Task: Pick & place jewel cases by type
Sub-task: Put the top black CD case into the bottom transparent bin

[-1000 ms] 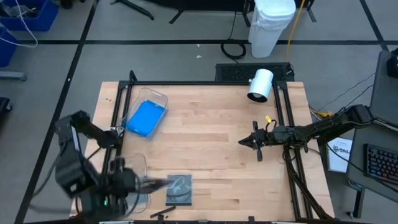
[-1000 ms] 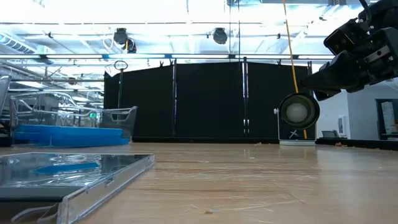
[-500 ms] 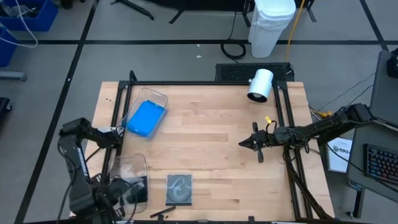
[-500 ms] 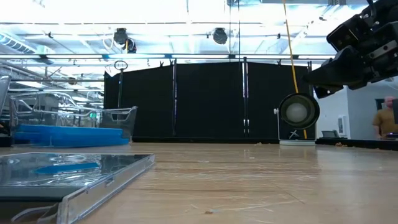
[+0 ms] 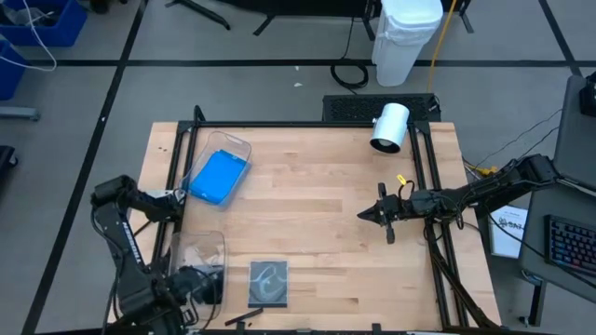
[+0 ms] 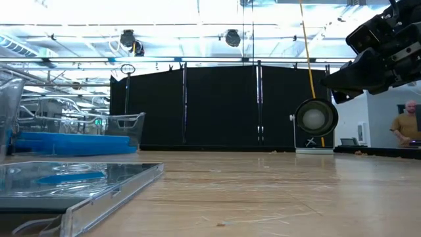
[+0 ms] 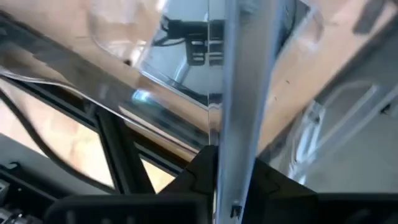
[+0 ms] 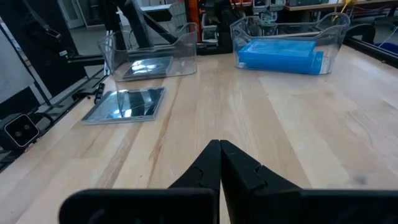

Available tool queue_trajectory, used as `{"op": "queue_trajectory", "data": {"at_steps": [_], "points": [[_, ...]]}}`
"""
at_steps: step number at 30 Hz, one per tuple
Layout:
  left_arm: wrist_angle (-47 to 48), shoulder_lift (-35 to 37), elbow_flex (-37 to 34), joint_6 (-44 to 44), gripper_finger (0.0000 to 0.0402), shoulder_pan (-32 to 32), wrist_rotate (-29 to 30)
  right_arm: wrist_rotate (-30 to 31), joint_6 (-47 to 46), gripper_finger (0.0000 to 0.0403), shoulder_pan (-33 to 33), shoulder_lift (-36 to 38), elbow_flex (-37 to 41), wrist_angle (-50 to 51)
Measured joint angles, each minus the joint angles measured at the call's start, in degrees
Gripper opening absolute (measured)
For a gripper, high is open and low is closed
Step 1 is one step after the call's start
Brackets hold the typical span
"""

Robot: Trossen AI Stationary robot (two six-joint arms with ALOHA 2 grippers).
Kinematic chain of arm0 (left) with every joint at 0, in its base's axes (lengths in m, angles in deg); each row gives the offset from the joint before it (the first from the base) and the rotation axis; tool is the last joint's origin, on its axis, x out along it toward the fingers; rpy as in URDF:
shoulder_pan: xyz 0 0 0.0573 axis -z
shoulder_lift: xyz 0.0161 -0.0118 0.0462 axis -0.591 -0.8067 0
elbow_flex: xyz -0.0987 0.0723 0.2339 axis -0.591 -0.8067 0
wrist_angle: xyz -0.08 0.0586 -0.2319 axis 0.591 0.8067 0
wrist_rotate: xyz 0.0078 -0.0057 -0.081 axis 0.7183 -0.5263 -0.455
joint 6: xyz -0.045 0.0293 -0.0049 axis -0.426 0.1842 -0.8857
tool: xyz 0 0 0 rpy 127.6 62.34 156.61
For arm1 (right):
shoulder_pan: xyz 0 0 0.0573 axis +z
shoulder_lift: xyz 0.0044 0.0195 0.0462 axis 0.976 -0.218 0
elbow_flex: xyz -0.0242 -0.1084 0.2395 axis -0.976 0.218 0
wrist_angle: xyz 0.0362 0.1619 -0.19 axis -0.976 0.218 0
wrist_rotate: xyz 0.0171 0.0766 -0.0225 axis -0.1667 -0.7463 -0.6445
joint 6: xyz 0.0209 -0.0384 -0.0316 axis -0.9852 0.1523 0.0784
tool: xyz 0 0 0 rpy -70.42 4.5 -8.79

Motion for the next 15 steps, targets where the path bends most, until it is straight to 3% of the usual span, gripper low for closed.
{"op": "queue_trajectory", "data": {"at_steps": [8,15], "points": [[1.65,0.07,0.0,-1.07,0.0109,-2.21,2.35,0.04,-0.39,0.0,0.0,0.0,0.0,0.1],[2.37,0.07,0.0,1.55,0.012,-2.74,4.16,0.04,-0.39,0.0,0.0,0.0,-0.02,0.28]]}}
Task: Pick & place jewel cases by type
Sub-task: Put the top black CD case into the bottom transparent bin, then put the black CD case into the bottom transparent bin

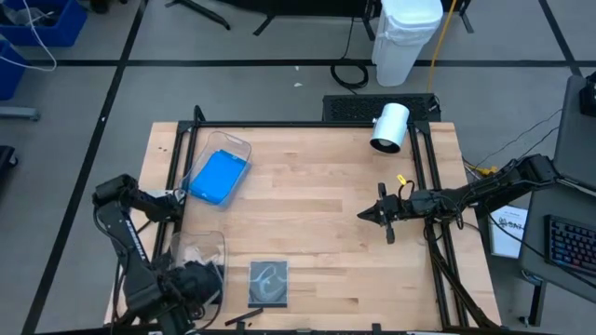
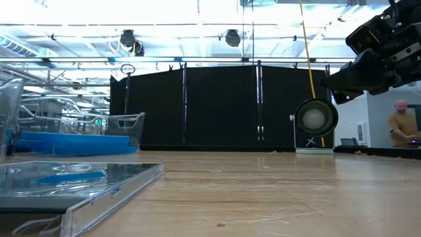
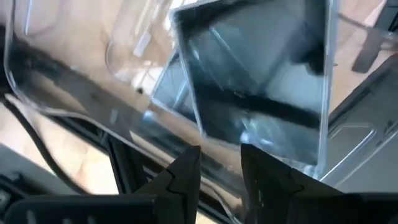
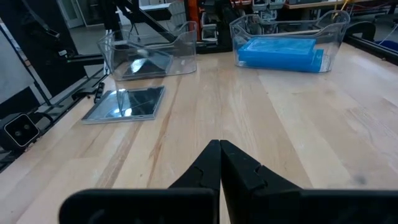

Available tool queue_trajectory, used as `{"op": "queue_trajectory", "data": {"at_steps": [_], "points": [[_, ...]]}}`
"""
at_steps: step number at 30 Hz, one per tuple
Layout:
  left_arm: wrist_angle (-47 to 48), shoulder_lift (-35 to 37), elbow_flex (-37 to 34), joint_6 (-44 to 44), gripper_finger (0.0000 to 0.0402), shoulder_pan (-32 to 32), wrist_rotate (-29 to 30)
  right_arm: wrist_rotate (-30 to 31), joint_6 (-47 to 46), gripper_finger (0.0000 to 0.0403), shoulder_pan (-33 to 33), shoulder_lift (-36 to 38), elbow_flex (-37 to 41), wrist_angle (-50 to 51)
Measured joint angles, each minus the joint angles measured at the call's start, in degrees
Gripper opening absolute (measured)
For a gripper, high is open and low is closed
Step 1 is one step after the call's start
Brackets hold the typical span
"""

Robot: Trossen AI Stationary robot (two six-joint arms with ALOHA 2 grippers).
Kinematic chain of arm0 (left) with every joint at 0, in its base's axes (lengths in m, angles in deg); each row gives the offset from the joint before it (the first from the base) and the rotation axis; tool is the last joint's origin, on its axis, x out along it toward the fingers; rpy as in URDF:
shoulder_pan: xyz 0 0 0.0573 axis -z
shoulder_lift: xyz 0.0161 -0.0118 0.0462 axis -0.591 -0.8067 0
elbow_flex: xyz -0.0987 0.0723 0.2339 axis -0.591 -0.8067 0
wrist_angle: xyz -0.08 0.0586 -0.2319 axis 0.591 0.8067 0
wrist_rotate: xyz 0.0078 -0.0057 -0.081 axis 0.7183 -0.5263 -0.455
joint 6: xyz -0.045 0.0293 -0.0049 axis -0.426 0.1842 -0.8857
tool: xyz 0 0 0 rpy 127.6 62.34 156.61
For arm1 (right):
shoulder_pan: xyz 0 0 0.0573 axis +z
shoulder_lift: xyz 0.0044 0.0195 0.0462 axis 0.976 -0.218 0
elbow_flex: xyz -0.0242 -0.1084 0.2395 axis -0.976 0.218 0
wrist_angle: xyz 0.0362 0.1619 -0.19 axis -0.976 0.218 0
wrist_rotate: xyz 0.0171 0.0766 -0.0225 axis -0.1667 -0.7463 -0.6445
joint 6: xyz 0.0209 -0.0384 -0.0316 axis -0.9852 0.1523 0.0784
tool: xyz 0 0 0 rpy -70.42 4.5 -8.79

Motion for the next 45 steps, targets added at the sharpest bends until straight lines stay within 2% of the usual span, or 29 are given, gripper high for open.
{"op": "queue_trajectory", "data": {"at_steps": [12,17,22,24,27,28,30,32,35,39,42,45], "points": [[1.34,0.0,0.0,1.17,0.0098,0.0,6.1,0.0,-0.02,0.0,0.0,0.0,0.01,0.0],[1.27,0.0,0.0,1.15,0.0097,0.0,14.26,0.0,-0.02,0.0,0.0,0.0,0.0,0.0],[1.27,0.0,0.0,2.14,0.0097,-0.02,27.85,0.0,-0.02,0.0,0.0,0.0,0.0,0.0],[0.9,0.01,-0.19,5.11,0.0097,-0.01,37.52,0.0,-0.02,0.0,0.0,0.0,0.0,0.0],[-2.4,0.13,-3.68,7.96,0.0097,0.75,57.68,0.0,-0.02,0.0,0.0,0.0,0.01,0.0],[-3.59,0.11,-5.26,8.17,0.0097,0.99,62.77,0.0,-0.02,0.0,0.0,0.0,0.0,0.0],[-6.37,0.11,-8.55,7.83,0.0097,1.06,66.45,0.0,-0.02,0.0,0.0,0.0,0.01,0.0],[-10.24,0.08,-11.95,7.15,0.0097,0.41,65.1,-0.04,-0.02,0.0,0.0,0.02,0.0,-0.02],[-19.44,0.02,-15.47,9.68,0.0097,-2.08,59.55,-0.04,-0.02,0.0,0.0,0.02,0.01,-0.03],[-35.92,0.02,-16.46,27.66,0.0097,-8.11,46.58,0.0,0.16,0.0,0.0,0.0,0.0,-0.8],[-51.32,0.02,-16.45,44.89,0.0097,-13.4,33.18,0.0,0.49,0.0,0.0,0.02,0.0,-2.22],[-62.52,-0.3,-16.38,55.54,0.0097,-17.98,20.09,-0.02,0.83,0.0,0.0,0.02,0.01,-2.95]]}}
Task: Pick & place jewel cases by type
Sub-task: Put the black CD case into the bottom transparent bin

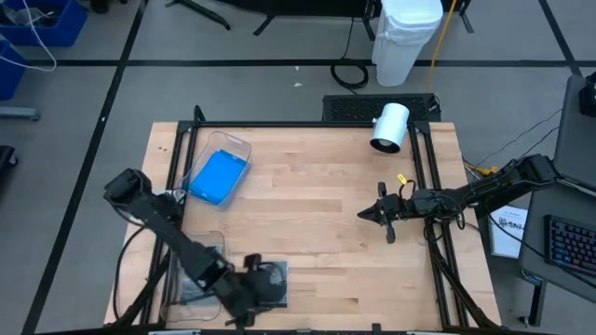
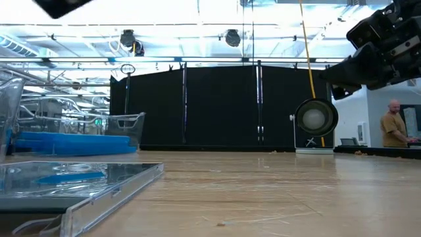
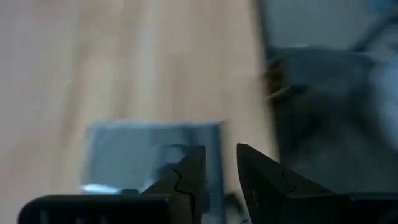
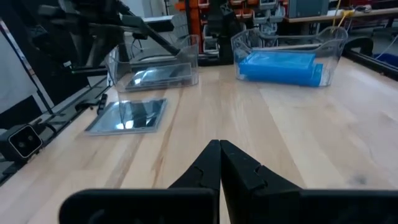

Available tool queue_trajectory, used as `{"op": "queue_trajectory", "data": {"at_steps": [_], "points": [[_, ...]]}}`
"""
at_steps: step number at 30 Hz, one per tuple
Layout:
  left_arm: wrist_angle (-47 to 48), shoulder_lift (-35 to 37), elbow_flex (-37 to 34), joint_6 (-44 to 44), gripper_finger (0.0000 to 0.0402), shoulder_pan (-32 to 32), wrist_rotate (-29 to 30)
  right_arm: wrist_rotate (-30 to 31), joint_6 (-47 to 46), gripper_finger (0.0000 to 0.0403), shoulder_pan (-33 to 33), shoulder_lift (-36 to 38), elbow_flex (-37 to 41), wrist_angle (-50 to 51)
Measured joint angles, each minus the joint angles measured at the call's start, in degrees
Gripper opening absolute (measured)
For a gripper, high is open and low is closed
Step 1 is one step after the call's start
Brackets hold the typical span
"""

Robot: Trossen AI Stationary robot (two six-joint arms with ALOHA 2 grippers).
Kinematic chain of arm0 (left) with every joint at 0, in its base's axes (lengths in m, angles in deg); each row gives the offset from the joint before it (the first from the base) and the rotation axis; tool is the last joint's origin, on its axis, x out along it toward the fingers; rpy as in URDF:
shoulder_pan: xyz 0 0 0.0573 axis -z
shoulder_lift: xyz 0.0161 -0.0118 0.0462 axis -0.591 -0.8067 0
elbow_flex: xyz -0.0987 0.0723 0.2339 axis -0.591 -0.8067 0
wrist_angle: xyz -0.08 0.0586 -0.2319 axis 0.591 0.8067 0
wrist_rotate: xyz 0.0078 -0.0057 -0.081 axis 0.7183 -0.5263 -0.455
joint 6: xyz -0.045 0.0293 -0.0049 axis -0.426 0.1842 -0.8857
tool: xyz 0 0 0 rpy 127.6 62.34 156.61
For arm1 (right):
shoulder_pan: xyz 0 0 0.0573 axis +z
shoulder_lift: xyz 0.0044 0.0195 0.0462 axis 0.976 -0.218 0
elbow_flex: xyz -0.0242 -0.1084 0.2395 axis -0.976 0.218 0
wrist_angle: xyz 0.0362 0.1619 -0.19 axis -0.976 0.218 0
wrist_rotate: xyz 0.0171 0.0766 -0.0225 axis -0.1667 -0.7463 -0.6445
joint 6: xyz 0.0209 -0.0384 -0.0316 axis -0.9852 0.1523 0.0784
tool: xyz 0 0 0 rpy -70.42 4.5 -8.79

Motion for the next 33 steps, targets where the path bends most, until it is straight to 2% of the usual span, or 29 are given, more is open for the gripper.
{"op": "queue_trajectory", "data": {"at_steps": [3,8,13,16,24,29,33], "points": [[-0.23,-0.2,0.03,1.81,0.0097,-3.07,-5.75,-0.05,-0.32,0.0,-0.01,0.0,0.0,0.42],[6.03,-0.22,-0.02,-1.14,0.0097,-6.24,-9.85,-0.11,-1.93,0.0,0.0,0.0,0.01,2.07],[5.78,-0.71,-0.01,-0.28,0.0097,-7.37,-13.0,-0.12,-2.34,0.0,0.0,-0.02,0.01,2.21],[5.4,-3.0,-0.01,0.9,0.0097,-7.44,-14.68,-0.11,-2.82,0.0,0.29,-0.02,-0.01,2.23],[5.26,-12.02,-0.08,0.24,0.0097,-9.39,-23.72,0.0,-2.51,0.0,2.63,-0.02,0.0,1.48],[4.54,-13.68,0.22,-0.82,0.0097,-10.97,-22.54,0.16,-2.03,0.0,2.73,0.0,0.01,0.72],[4.42,-13.83,0.2,-0.81,0.0097,-13.39,-12.74,0.23,-1.49,0.0,2.73,0.0,0.01,0.74]]}}
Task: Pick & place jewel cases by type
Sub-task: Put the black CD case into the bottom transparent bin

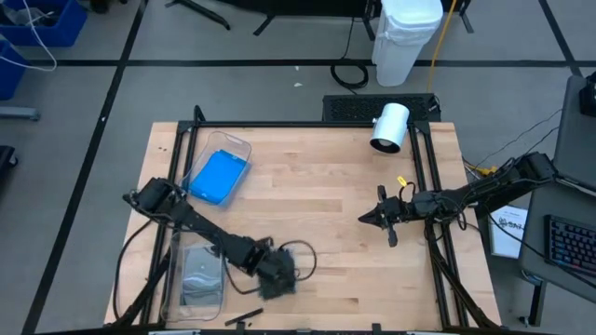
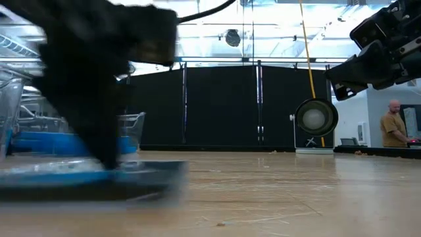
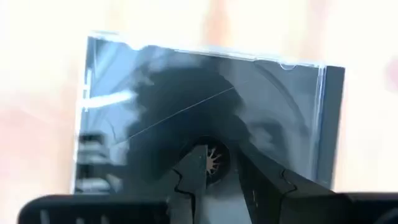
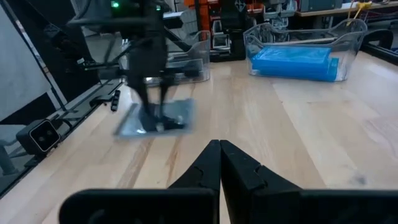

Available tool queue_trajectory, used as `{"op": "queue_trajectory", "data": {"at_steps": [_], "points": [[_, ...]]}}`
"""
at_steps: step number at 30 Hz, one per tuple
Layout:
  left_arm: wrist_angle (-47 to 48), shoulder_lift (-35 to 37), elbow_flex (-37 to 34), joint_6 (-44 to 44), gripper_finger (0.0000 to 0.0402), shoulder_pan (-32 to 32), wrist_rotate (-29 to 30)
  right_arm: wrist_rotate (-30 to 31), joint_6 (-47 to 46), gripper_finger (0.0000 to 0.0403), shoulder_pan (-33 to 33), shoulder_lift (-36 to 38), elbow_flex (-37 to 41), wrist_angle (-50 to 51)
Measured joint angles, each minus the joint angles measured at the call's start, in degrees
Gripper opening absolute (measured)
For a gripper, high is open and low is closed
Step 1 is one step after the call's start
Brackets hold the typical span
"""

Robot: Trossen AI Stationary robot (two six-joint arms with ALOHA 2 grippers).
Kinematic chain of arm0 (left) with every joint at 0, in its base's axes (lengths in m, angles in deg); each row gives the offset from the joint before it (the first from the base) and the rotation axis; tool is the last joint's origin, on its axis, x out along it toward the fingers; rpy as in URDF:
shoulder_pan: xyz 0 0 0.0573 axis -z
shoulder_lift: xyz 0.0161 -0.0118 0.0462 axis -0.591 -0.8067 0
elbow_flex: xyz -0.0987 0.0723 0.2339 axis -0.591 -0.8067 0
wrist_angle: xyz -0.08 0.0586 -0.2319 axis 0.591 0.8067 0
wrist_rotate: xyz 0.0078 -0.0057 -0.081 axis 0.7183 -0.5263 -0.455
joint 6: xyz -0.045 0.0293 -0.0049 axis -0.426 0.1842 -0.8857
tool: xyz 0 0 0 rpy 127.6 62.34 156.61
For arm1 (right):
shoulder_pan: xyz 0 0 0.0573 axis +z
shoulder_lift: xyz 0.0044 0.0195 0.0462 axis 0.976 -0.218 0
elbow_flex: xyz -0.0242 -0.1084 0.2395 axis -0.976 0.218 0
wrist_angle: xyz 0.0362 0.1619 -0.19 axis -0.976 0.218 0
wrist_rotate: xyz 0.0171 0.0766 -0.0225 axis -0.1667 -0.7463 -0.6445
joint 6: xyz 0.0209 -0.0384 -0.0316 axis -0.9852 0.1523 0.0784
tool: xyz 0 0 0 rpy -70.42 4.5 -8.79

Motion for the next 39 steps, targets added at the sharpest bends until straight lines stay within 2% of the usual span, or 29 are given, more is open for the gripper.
{"op": "queue_trajectory", "data": {"at_steps": [4,9,11,13,14,15,17,20,24,26,30,39], "points": [[-2.62,-0.4,-0.3,2.55,0.0097,-3.1,14.28,0.04,0.66,0.0,0.0,0.0,-0.01,0.0],[-11.95,-0.34,-0.3,4.23,0.0097,-8.2,31.05,0.04,0.66,0.0,0.0,-0.02,-0.01,0.0],[-15.99,-0.37,-0.3,4.43,0.0097,-10.47,36.19,0.04,0.87,0.0,0.0,-0.02,-0.01,0.0],[-19.22,-0.34,-0.3,4.81,0.0097,-12.65,37.97,0.04,0.87,0.0,0.0,-0.02,-0.01,0.0],[-19.88,-0.28,-0.26,6.71,0.0097,-13.67,35.6,0.04,0.85,0.0,0.0,-0.02,-0.01,0.0],[-19.89,-0.19,-0.23,10.07,0.0097,-14.59,30.59,0.04,0.8,0.0,0.0,0.0,-0.01,0.0],[-17.73,0.32,-0.28,17.34,0.0097,-15.94,17.35,-0.02,0.77,0.0,0.0,-0.02,-0.01,0.08],[-16.23,0.56,-0.28,21.15,0.0097,-15.74,-0.15,-0.07,0.7,0.0,0.0,-0.02,-0.01,0.64],[-12.47,0.56,-0.26,22.48,0.0097,-12.64,-12.66,-0.11,0.4,0.0,0.0,-0.02,-0.01,1.41],[-10.13,0.58,-0.26,22.32,0.0097,-10.89,-15.44,-0.13,-0.35,0.0,0.0,-0.02,0.0,1.59],[-4.27,0.58,0.11,18.99,0.0097,-7.48,-15.64,-0.13,-0.85,0.0,0.0,-0.04,-0.01,1.75],[8.55,1.04,0.66,7.31,0.0097,-1.39,-10.01,-0.15,-1.33,0.0,0.0,-0.04,-0.01,1.75]]}}
